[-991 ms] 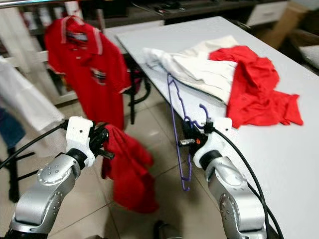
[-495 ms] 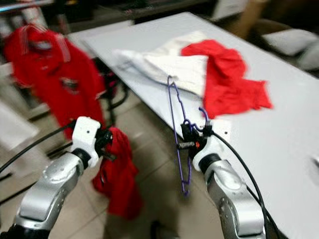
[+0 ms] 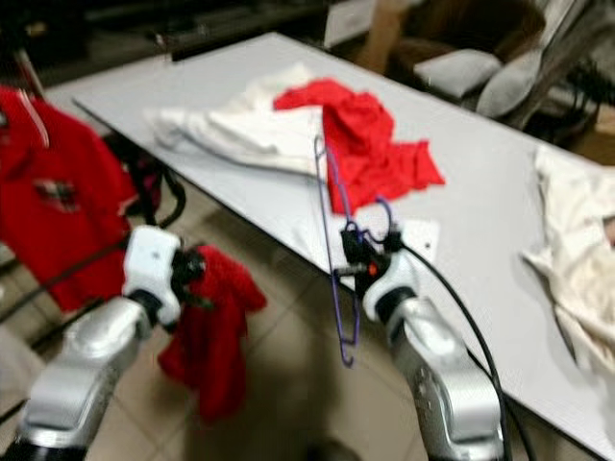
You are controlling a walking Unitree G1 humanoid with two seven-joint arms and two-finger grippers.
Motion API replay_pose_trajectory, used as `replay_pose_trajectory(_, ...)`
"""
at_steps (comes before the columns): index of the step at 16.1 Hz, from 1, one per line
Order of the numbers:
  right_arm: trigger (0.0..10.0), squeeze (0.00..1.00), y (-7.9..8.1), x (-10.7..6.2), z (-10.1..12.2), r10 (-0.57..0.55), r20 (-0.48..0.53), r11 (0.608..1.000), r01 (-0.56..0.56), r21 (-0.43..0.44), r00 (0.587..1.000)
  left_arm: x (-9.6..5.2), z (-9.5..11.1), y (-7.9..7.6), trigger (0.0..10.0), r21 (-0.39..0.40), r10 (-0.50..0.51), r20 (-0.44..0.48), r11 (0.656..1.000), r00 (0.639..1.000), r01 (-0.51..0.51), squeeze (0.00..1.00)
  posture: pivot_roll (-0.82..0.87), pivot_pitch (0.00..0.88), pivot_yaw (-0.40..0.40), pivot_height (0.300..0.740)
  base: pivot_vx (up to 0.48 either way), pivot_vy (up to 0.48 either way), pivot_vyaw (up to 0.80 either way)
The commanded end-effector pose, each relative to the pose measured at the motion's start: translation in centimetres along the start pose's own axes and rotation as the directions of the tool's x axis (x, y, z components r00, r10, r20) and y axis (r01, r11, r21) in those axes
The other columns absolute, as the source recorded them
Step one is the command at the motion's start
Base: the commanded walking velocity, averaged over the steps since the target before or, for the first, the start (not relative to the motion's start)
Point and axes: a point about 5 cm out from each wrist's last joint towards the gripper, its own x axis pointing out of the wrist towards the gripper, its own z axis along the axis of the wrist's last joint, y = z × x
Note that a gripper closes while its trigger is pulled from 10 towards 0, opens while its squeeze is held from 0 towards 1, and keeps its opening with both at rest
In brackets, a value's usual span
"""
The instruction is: Hang hanger
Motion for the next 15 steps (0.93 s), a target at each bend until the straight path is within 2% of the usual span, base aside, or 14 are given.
replay_pose_trajectory(1,10.0,0.00,-0.8,-0.7,-0.3,-0.044,-0.021,0.999,0.044,-0.003,0.999,0.3,0.5,-1.0,10.0,-0.005,-0.050,0.022,0.999,0.999,0.050,0.00,0.08,0.012,-0.003,0.740,0.000,0.000,-0.80)
replay_pose_trajectory(3,10.0,0.00,-1.0,-1.1,-0.2,-0.056,-0.019,0.998,0.056,-0.002,0.998,0.5,0.7,-1.1,10.0,0.013,-0.069,0.040,0.998,0.997,0.069,0.00,0.07,0.011,0.006,0.740,0.000,0.000,-0.80)
replay_pose_trajectory(6,10.0,0.00,-1.5,-1.3,-0.1,-0.079,-0.007,0.997,0.079,-0.020,0.997,1.0,1.6,-1.2,10.0,-0.007,-0.066,0.086,0.998,0.994,0.067,0.00,0.08,0.000,0.020,0.740,0.000,0.000,-0.80)
replay_pose_trajectory(7,10.0,0.00,-1.7,-1.1,-0.3,-0.085,-0.010,0.996,0.085,-0.021,0.996,1.0,1.8,-1.3,10.0,0.035,-0.069,0.088,0.997,0.994,0.067,0.00,0.10,0.000,0.019,0.740,0.000,0.000,-0.80)
replay_pose_trajectory(9,10.0,0.00,-1.4,-0.8,-0.4,-0.084,-0.015,0.996,0.083,-0.021,0.996,0.9,1.8,-1.3,10.0,0.050,-0.069,0.085,0.997,0.994,0.065,0.00,0.11,0.010,0.018,0.740,0.000,0.000,-0.80)
replay_pose_trajectory(11,10.0,0.00,-1.2,-0.8,-0.5,-0.093,-0.027,0.994,0.092,-0.052,0.995,0.9,1.7,-1.1,10.0,0.045,-0.065,0.080,0.997,0.995,0.062,0.00,0.09,0.013,0.027,0.740,0.000,-0.480,-0.42)
replay_pose_trajectory(13,10.0,0.00,-1.8,-1.4,-0.5,-0.131,-0.025,0.984,0.127,-0.126,0.991,1.4,1.6,-1.1,10.0,0.041,-0.066,0.079,0.997,0.995,0.063,0.00,0.05,0.009,0.034,0.740,0.000,-0.480,0.00)
replay_pose_trajectory(15,10.0,0.00,-2.1,-1.7,-0.2,-0.135,-0.018,0.984,0.132,-0.120,0.991,1.8,1.6,-1.2,10.0,0.037,-0.068,0.083,0.997,0.994,0.065,0.00,0.04,0.001,0.039,0.740,0.000,-0.480,0.00)
